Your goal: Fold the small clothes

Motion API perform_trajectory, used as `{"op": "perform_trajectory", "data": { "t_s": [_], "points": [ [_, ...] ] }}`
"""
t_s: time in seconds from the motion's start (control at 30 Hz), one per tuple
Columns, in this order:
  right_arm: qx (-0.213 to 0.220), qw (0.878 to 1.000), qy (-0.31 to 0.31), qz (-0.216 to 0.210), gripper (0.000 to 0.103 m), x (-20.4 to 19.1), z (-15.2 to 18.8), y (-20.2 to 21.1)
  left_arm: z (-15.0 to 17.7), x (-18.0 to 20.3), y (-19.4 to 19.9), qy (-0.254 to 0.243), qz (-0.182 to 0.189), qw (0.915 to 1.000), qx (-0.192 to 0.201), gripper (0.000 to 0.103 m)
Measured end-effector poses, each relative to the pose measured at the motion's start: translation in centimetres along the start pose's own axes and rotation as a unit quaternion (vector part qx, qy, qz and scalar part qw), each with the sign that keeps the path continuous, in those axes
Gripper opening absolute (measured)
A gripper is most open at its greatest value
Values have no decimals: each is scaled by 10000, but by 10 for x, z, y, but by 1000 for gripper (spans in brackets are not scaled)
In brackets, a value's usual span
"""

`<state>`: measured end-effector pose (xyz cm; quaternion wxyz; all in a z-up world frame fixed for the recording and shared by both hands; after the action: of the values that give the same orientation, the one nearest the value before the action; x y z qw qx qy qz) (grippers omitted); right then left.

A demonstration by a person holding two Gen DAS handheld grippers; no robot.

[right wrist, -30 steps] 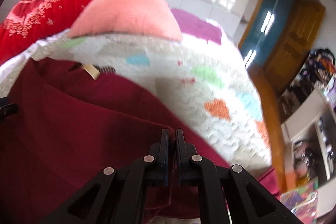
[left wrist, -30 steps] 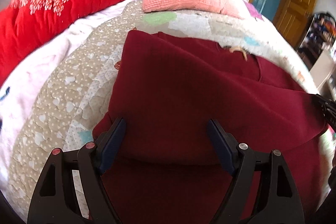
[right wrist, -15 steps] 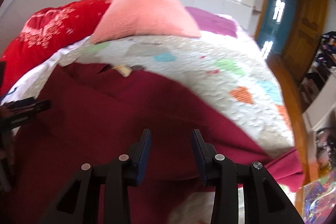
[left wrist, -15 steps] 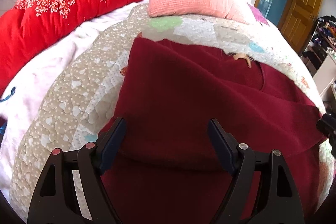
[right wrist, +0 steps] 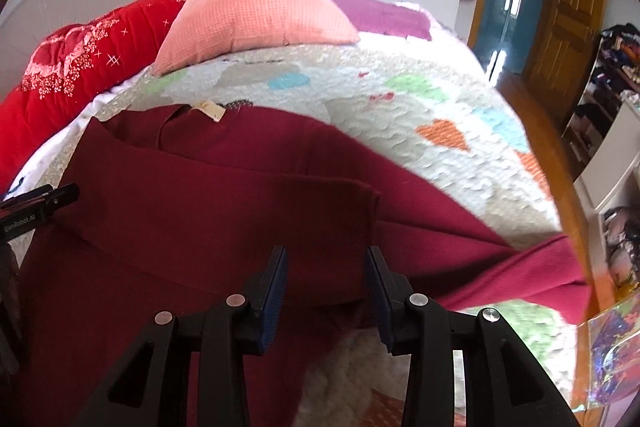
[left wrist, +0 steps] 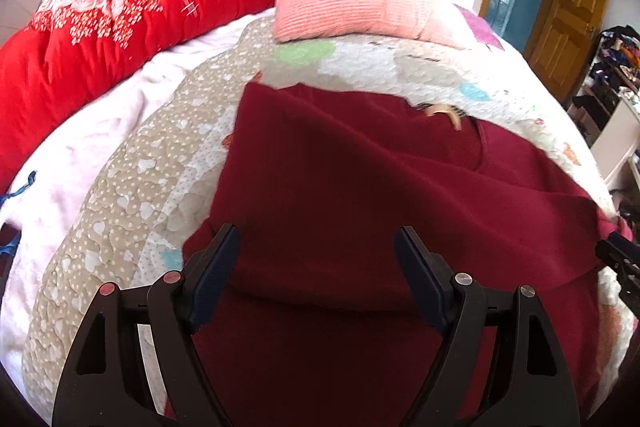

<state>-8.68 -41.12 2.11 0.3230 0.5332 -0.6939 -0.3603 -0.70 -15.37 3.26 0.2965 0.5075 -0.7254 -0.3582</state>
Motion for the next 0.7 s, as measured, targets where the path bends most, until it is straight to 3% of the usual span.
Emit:
{"op": "perform_trajectory", "data": {
  "t_s": [0.17,0.3,0.5,0.7],
  "points": [
    [-115,9990,-340,263,37,21,10,-4,2,24,14,-249,44,9996,103,80],
    [-386,9973,-627,-5,39,36,23,-20,5,42,15,-309,174,9994,35,80],
    [-207,9969,-744,-123,40,53,36,9,13,76,3,-503,417,9977,-162,80],
    [139,9888,-1486,33,45,114,61,44,15,107,-14,-608,643,9953,-382,80]
  ]
}}
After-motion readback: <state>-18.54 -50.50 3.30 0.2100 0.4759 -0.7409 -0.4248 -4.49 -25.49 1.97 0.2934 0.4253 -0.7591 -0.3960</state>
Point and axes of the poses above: each gripper's, at about its wrist camera, not at the fingertips, and y roughly against the way its jaws point, x to its right, z to its underside, the point moved 2 cm from there along -y, roughly the way its jaws point, and after that the axes turned 6 degrees about -x, right-handed, at the moved point
